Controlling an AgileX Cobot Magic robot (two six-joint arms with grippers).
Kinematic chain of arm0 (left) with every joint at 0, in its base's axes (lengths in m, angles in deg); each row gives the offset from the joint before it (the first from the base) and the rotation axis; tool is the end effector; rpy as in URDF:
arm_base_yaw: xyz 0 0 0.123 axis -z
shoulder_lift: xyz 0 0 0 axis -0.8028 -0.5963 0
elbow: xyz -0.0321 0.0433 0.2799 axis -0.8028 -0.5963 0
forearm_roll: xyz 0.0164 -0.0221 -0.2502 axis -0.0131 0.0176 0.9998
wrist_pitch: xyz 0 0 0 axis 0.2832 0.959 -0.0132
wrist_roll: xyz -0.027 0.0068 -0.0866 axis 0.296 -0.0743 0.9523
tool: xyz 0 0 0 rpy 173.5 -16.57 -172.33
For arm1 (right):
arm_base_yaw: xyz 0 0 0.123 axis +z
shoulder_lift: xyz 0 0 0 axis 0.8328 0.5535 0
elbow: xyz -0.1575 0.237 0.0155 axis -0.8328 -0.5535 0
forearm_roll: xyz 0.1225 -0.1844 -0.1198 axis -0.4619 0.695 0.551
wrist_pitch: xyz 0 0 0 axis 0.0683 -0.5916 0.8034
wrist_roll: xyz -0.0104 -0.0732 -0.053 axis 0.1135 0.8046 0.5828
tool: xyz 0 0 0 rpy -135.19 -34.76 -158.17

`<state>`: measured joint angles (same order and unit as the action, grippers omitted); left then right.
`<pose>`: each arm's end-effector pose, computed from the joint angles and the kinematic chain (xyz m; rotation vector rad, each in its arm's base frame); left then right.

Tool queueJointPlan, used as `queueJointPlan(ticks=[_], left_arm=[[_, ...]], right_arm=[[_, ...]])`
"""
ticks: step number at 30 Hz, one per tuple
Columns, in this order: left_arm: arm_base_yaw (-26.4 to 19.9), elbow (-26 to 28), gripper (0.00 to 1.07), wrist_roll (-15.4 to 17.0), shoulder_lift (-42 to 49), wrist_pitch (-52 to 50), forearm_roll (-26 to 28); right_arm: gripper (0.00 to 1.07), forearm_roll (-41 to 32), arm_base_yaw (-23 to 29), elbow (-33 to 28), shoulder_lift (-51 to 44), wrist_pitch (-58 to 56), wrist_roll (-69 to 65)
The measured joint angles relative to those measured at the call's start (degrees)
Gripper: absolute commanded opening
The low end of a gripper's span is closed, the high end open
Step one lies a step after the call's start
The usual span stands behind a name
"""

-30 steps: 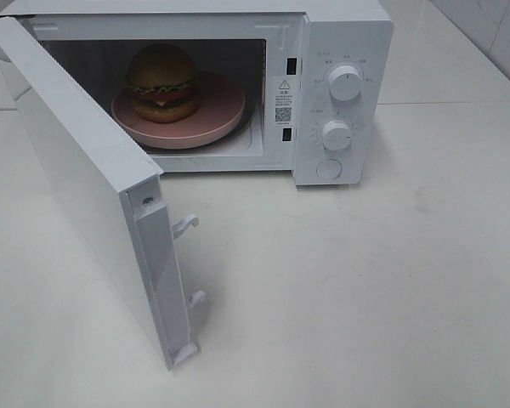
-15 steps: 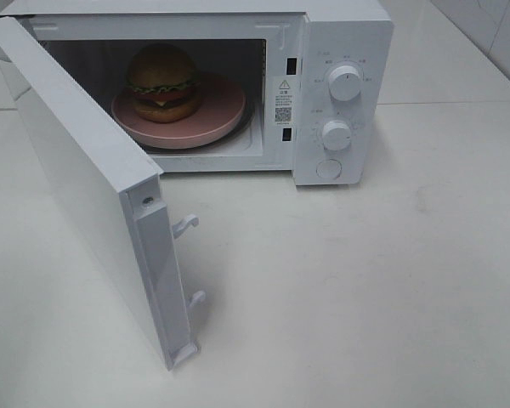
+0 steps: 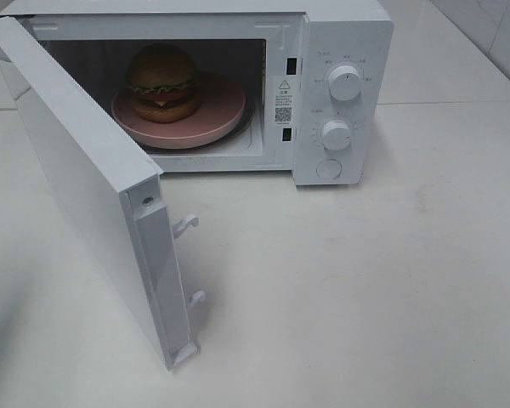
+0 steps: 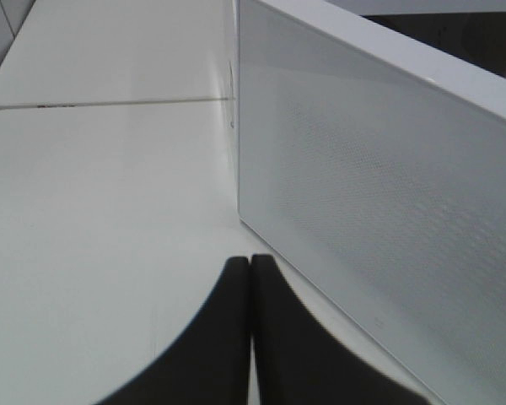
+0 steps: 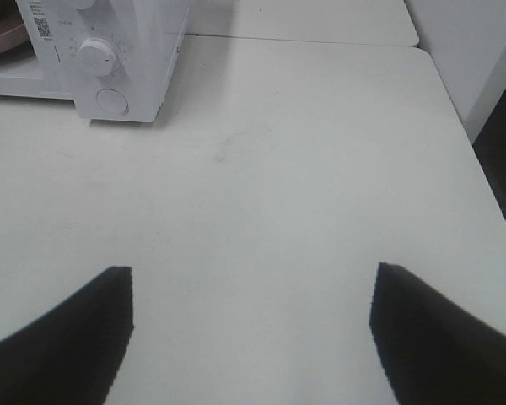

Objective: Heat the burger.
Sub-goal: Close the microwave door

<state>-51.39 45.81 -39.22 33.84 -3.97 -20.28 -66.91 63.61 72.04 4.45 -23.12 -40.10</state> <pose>0.1334 -0.0113 0.2716 0.0785 1.9757 -0.0977 -0.0028 -0.0103 0.2843 -0.0503 1.9667 -0.0225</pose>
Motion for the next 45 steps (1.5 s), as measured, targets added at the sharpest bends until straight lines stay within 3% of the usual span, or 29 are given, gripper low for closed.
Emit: queueJointPlan(ticks=[3, 5, 10, 18, 20, 21, 23, 24, 25, 27, 28, 30, 32, 36, 45], left_arm=[[0.0, -0.86, 0.0, -0.69, -0.97, -2.52, 0.57], [0.06, -4.01, 0.0, -1.83, -5.04, -13.01, 0.97], [1.49, -6.02, 0.0, -1.95, -10.2, -22.8, 0.29], [8.14, -6.7, 0.0, -1.89, -23.95, -42.0, -6.59], [8.77, -6.7, 0.0, -0.74, -27.39, -45.49, -7.91], [8.82, -6.7, 0.0, 2.29, -30.94, -48.36, -9.51], [8.82, -6.7, 0.0, 3.9, -32.6, -49.56, -10.49], [8.82, -6.7, 0.0, 8.19, -35.35, -52.02, -14.21], [8.82, -6.7, 0.0, 8.19, -35.35, -52.02, -14.21], [8.82, -6.82, 0.0, 14.27, -39.13, -56.38, -20.97], [8.82, -6.82, 0.0, 14.27, -39.13, -56.38, -20.97], [9.11, -6.65, 0.0, 18.85, -42.74, -60.79, -25.44], [9.85, -6.13, 0.0, 20.4, -45.03, -61.94, -26.36], [12.66, -4.64, 0.0, 20.57, -47.73, -62.57, -26.3], [21.49, -1.09, 0.0, 19.71, -55.12, -67.44, -20.0]], right_arm=[[0.75, 0.0, 0.0, 0.0, 0.0, 0.0, 0.0], [0.75, 0.0, 0.0, 0.0, 0.0, 0.0, 0.0], [0.75, 0.0, 0.0, 0.0, 0.0, 0.0, 0.0], [0.75, 0.0, 0.0, 0.0, 0.0, 0.0, 0.0], [0.75, 0.0, 0.0, 0.0, 0.0, 0.0, 0.0], [0.75, 0.0, 0.0, 0.0, 0.0, 0.0, 0.0], [0.75, 0.0, 0.0, 0.0, 0.0, 0.0, 0.0], [0.75, 0.0, 0.0, 0.0, 0.0, 0.0, 0.0], [0.75, 0.0, 0.0, 0.0, 0.0, 0.0, 0.0], [0.75, 0.0, 0.0, 0.0, 0.0, 0.0, 0.0], [0.75, 0.0, 0.0, 0.0, 0.0, 0.0, 0.0], [0.75, 0.0, 0.0, 0.0, 0.0, 0.0, 0.0], [0.75, 0.0, 0.0, 0.0, 0.0, 0.0, 0.0], [0.75, 0.0, 0.0, 0.0, 0.0, 0.0, 0.0], [0.75, 0.0, 0.0, 0.0, 0.0, 0.0, 0.0]])
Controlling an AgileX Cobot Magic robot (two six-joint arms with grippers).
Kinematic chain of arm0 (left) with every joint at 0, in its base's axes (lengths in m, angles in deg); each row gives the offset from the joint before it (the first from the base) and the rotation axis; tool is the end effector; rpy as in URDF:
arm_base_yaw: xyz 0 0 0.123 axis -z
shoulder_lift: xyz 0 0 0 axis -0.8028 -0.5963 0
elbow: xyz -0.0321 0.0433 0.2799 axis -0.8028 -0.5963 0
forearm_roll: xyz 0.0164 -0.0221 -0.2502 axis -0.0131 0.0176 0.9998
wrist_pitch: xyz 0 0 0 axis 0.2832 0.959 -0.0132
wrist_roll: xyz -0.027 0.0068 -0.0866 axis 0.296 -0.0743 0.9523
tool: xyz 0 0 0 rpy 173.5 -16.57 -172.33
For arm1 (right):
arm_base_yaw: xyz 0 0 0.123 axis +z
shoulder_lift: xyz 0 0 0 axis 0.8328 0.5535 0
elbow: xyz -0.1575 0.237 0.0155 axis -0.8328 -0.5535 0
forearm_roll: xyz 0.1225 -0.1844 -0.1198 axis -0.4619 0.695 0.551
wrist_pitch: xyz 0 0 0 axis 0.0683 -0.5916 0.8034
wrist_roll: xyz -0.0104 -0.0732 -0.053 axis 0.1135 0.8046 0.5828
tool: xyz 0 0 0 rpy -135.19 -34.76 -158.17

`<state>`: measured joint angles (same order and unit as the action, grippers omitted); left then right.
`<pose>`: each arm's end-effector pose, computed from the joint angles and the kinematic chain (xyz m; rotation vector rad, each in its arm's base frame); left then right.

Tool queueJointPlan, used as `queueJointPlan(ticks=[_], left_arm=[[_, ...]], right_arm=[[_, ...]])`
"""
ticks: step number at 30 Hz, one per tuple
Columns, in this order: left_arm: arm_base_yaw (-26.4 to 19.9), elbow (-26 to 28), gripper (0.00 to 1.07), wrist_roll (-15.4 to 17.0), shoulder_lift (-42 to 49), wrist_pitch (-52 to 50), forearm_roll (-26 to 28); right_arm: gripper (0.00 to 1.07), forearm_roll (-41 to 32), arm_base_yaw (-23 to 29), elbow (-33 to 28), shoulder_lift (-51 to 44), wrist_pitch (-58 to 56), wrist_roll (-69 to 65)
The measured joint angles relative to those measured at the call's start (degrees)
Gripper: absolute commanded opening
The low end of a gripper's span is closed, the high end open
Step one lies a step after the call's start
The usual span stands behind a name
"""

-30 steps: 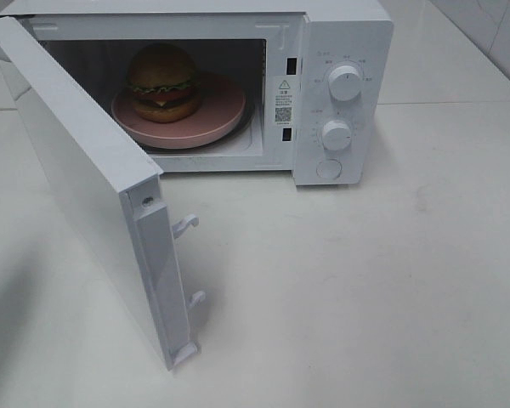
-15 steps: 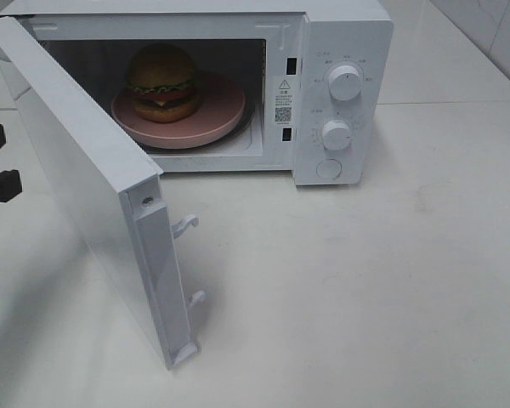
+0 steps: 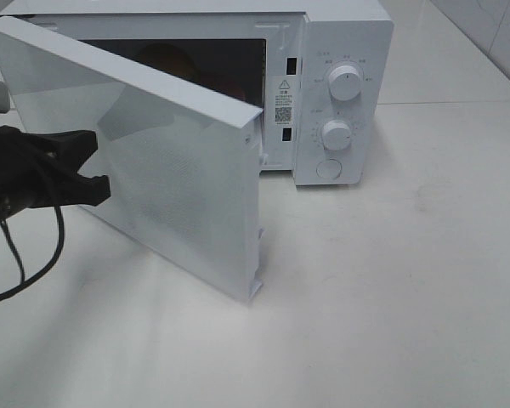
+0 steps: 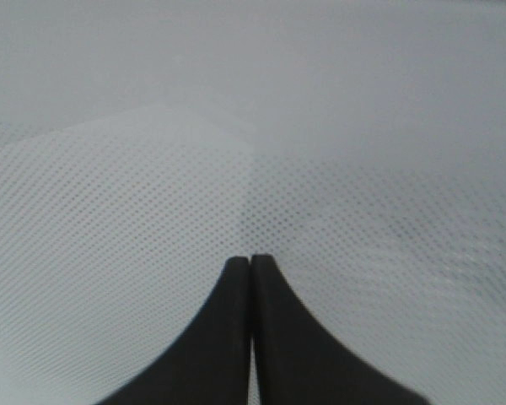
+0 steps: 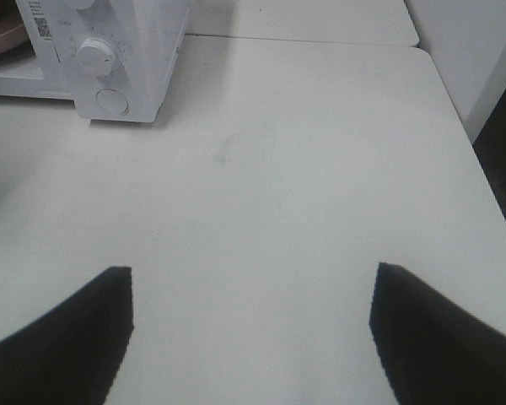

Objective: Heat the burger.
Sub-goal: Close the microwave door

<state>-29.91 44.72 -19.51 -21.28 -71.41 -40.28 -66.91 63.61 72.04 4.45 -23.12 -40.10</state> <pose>0.2412 -0.1093 0.1647 0.3730 1.7673 -0.3563 -0.0028 -0.0103 0.2843 -0.0503 1.9667 -0.0225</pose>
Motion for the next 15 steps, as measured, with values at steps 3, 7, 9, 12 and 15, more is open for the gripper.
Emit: queueJointPlan(ticks=[3, 7, 9, 12, 15], left_arm=[[3.67, 2.64, 0.0, -1.2, -3.27, -1.43, 4.01], [6.3, 4.7, 0.0, -2.01, -5.33, -1.49, 8.25], [8.71, 7.39, 0.0, -2.69, -7.16, -1.6, 12.55], [10.71, 10.31, 0.0, -3.78, -9.17, -1.6, 16.04], [11.97, 12.26, 0.0, -5.04, -10.31, -1.55, 17.82]], right_arm=[[0.75, 0.0, 0.0, 0.0, 0.0, 0.0, 0.0], [0.75, 0.0, 0.0, 0.0, 0.0, 0.0, 0.0], [0.75, 0.0, 0.0, 0.0, 0.0, 0.0, 0.0], [0.75, 0.0, 0.0, 0.0, 0.0, 0.0, 0.0], [0.75, 0.0, 0.0, 0.0, 0.0, 0.0, 0.0]])
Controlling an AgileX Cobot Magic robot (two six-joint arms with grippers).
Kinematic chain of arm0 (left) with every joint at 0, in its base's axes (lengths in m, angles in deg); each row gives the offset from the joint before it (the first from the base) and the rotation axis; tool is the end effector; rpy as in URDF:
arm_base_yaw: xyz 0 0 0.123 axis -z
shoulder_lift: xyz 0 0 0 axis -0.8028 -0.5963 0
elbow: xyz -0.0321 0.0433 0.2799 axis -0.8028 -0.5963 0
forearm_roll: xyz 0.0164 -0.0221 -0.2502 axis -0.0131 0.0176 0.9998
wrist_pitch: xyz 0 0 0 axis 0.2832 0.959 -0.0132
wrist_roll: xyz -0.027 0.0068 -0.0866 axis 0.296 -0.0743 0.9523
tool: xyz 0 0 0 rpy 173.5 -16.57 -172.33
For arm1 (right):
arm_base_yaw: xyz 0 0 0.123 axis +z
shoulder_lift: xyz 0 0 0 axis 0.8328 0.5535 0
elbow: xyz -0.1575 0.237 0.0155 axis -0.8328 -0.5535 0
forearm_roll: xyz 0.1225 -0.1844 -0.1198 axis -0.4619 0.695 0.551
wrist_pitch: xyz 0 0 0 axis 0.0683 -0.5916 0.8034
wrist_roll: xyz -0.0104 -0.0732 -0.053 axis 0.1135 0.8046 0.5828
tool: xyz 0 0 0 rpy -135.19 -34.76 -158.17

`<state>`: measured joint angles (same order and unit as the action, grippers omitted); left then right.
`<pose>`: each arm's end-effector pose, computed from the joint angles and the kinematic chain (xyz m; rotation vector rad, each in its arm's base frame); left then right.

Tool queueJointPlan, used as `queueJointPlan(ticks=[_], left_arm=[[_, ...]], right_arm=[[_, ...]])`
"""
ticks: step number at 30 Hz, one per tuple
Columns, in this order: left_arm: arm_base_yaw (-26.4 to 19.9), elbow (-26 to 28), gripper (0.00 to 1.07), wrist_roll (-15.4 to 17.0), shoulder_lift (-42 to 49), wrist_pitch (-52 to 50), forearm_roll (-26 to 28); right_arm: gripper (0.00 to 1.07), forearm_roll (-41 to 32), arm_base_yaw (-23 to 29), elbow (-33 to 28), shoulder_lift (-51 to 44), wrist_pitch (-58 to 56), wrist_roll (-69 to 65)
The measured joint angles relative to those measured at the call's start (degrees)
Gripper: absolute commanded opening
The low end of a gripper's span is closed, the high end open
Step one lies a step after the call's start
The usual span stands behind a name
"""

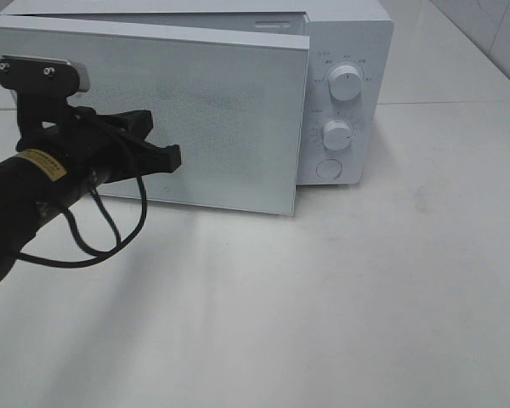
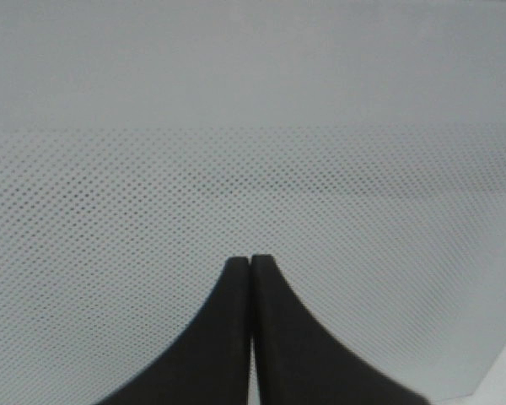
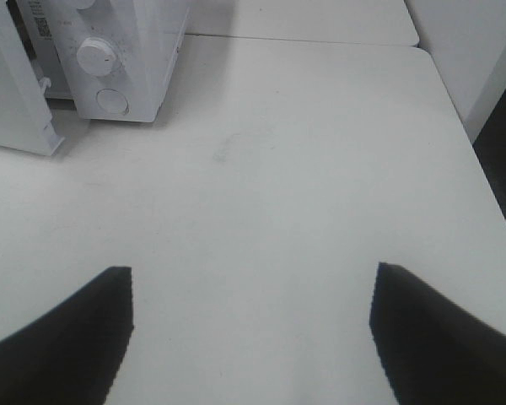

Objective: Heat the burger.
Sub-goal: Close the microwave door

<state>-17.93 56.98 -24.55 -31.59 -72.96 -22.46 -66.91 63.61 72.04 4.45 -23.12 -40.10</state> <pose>0.2718 -0.1709 0.1598 0.2792 1.7341 -0.3685 -0.0028 -0.0103 0.2843 -0.0503 1.9667 -0.0225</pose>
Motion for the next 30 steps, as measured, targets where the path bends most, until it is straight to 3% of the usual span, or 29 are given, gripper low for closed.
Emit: queueJointPlan(ticks=[6, 8, 11, 13, 16, 20, 24, 26, 30], left_arm=[[2.52, 7.05, 0.0, -2.52, -3.27, 1.72, 6.53], [3.95, 11.75, 0.0, -5.04, -4.87, 3.61, 9.63], [4.3, 13.01, 0.0, -5.9, -5.33, 4.24, 10.49], [5.33, 17.65, 0.0, -8.54, -7.16, 6.36, 12.89], [5.5, 18.45, 0.0, -8.77, -7.56, 7.45, 13.01], [6.36, 23.55, 0.0, -9.63, -9.85, 12.26, 13.46], [6.53, 26.93, 0.0, -12.32, -11.52, 15.18, 15.93], [6.88, 28.99, 0.0, -15.13, -12.38, 18.22, 18.22], [7.05, 30.02, 0.0, -16.44, -12.78, 19.65, 18.91]], right_arm=[[0.75, 0.0, 0.0, 0.0, 0.0, 0.0, 0.0], [0.75, 0.0, 0.0, 0.0, 0.0, 0.0, 0.0], [0.75, 0.0, 0.0, 0.0, 0.0, 0.0, 0.0], [0.75, 0.0, 0.0, 0.0, 0.0, 0.0, 0.0], [0.75, 0.0, 0.0, 0.0, 0.0, 0.0, 0.0], [0.75, 0.0, 0.0, 0.0, 0.0, 0.0, 0.0], [0.75, 0.0, 0.0, 0.0, 0.0, 0.0, 0.0], [0.75, -0.06, 0.0, 0.0, 0.0, 0.0, 0.0], [0.75, -0.06, 0.0, 0.0, 0.0, 0.0, 0.0]])
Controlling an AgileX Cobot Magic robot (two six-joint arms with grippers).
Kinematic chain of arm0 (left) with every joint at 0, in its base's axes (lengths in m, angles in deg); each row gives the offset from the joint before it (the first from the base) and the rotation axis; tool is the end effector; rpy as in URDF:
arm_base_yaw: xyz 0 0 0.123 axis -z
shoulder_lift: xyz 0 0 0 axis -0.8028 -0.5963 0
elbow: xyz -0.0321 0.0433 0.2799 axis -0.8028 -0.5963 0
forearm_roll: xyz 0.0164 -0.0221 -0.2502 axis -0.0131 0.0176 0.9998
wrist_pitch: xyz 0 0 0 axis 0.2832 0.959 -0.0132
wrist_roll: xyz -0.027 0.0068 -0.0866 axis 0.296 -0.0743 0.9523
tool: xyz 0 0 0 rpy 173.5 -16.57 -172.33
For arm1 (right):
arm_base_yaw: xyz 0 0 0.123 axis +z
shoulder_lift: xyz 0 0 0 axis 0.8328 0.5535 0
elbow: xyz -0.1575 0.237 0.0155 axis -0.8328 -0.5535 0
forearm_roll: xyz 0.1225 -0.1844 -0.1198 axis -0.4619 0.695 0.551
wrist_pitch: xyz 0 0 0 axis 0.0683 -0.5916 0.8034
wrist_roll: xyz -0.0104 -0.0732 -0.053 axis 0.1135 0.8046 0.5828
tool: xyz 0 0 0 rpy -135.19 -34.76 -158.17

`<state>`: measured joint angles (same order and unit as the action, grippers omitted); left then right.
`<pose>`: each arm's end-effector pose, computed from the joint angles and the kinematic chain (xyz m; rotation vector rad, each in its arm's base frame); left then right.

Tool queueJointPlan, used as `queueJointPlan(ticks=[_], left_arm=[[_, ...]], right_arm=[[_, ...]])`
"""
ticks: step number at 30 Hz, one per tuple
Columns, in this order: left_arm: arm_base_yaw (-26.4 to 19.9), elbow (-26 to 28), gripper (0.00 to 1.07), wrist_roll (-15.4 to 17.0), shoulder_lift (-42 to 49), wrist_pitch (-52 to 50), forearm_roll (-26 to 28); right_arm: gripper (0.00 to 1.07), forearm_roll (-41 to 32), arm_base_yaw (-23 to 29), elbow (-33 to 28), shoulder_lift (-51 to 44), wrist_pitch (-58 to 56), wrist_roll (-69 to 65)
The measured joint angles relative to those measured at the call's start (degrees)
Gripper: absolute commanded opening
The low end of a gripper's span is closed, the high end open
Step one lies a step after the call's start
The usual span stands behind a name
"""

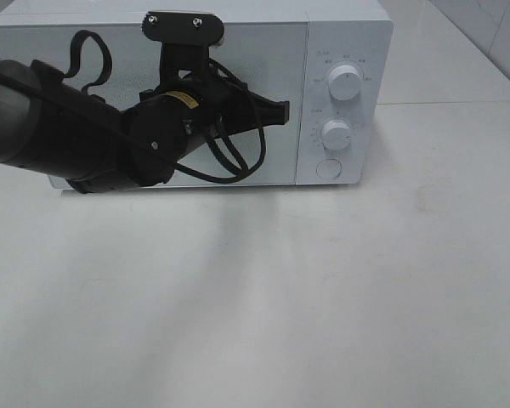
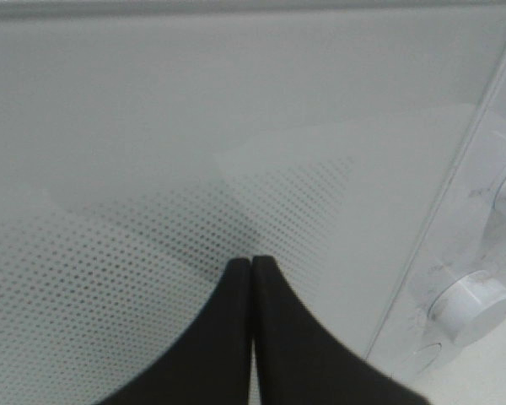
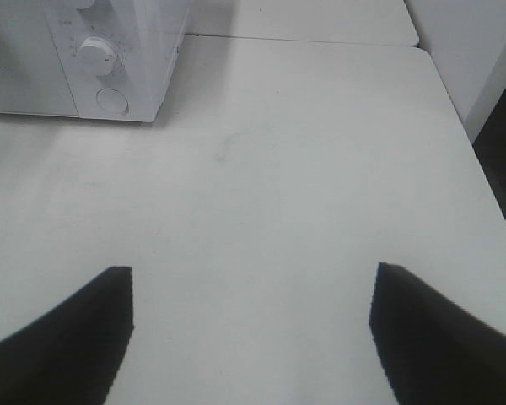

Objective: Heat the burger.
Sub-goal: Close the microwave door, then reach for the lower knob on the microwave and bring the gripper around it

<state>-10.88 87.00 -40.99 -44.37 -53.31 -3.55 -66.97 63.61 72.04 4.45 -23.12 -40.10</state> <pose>0.3360 -0.2696 0.1711 0.2900 1.8314 -0.3566 -0.0028 -0.0102 0.2843 -0.0503 1.9668 -0.0213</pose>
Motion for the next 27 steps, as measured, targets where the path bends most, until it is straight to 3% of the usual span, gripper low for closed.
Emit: queueJointPlan(ticks=[6, 13, 14, 15, 16, 17, 18, 19, 20, 22, 27], left_arm=[[1.03, 0.34, 0.0, -0.46, 0.17, 1.38, 2.12], [3.84, -3.55, 0.0, -0.46, 3.38, 3.27, 4.76], [4.13, -4.18, 0.05, -0.46, 4.01, 4.98, 4.87], [4.41, -5.1, 0.23, -0.46, 5.5, 9.17, 4.93], [4.41, -5.1, 0.23, -0.46, 5.5, 9.17, 4.93], [4.47, -5.79, 0.38, -0.46, 6.82, 14.95, 5.04], [4.47, -6.02, 0.71, -0.46, 7.33, 17.42, 5.04], [4.47, -6.02, 0.71, -0.46, 7.33, 17.42, 5.04], [4.47, -6.3, 0.97, -0.46, 8.54, 22.46, 5.04], [4.47, -6.42, 1.02, -0.46, 9.0, 25.21, 5.04], [4.47, -6.42, 1.0, -0.46, 11.63, 36.21, 4.07]], right_arm=[[0.75, 0.0, 0.0, 0.0, 0.0, 0.0, 0.0], [0.75, 0.0, 0.0, 0.0, 0.0, 0.0, 0.0], [0.75, 0.0, 0.0, 0.0, 0.0, 0.0, 0.0], [0.75, 0.0, 0.0, 0.0, 0.0, 0.0, 0.0], [0.75, 0.0, 0.0, 0.0, 0.0, 0.0, 0.0], [0.75, 0.0, 0.0, 0.0, 0.0, 0.0, 0.0], [0.75, 0.0, 0.0, 0.0, 0.0, 0.0, 0.0], [0.75, 0.0, 0.0, 0.0, 0.0, 0.0, 0.0], [0.75, 0.0, 0.0, 0.0, 0.0, 0.0, 0.0], [0.75, 0.0, 0.0, 0.0, 0.0, 0.0, 0.0], [0.75, 0.0, 0.0, 0.0, 0.0, 0.0, 0.0]])
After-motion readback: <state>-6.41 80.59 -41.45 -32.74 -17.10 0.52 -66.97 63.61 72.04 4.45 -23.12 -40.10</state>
